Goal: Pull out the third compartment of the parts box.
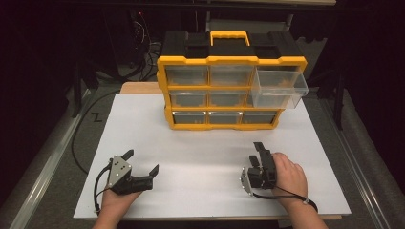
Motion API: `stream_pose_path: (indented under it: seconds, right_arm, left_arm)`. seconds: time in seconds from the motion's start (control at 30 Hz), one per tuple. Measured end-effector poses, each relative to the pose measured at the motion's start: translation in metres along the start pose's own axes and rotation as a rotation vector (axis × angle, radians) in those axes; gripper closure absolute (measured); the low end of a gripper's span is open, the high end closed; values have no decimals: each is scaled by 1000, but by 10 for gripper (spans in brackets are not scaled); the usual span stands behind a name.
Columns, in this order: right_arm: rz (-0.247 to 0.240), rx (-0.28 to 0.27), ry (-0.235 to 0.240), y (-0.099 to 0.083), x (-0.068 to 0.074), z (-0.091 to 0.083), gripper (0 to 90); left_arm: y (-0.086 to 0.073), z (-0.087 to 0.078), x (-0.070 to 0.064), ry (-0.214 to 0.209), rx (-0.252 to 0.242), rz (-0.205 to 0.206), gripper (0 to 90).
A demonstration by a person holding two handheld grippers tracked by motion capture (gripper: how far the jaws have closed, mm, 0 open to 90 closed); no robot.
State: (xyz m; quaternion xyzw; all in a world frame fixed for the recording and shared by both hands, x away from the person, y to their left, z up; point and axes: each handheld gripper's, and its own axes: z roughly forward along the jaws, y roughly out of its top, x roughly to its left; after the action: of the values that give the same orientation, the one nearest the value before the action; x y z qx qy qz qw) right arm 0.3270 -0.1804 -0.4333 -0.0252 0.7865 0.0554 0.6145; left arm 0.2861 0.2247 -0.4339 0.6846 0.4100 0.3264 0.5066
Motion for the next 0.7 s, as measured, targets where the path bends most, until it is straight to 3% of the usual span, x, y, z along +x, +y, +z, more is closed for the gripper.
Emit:
stream_pose_path:
  seconds: [0.27,0.37,0.53,0.7]
  right_arm:
    - [-1,14,-6,-3,-2,0,169]
    - [-1,-1,-19,-3,-2,1,10]
    - [-30,1,-27,-1,0,0,9]
    - [-14,-3,-23,0,0,0,9]
  left_arm:
    - [0,0,0,2,1,1,6]
    - [0,0,0,3,6,2,5]
    - [-1,1,2,10,17,-14,5]
    - [-1,0,4,22,12,-21,5]
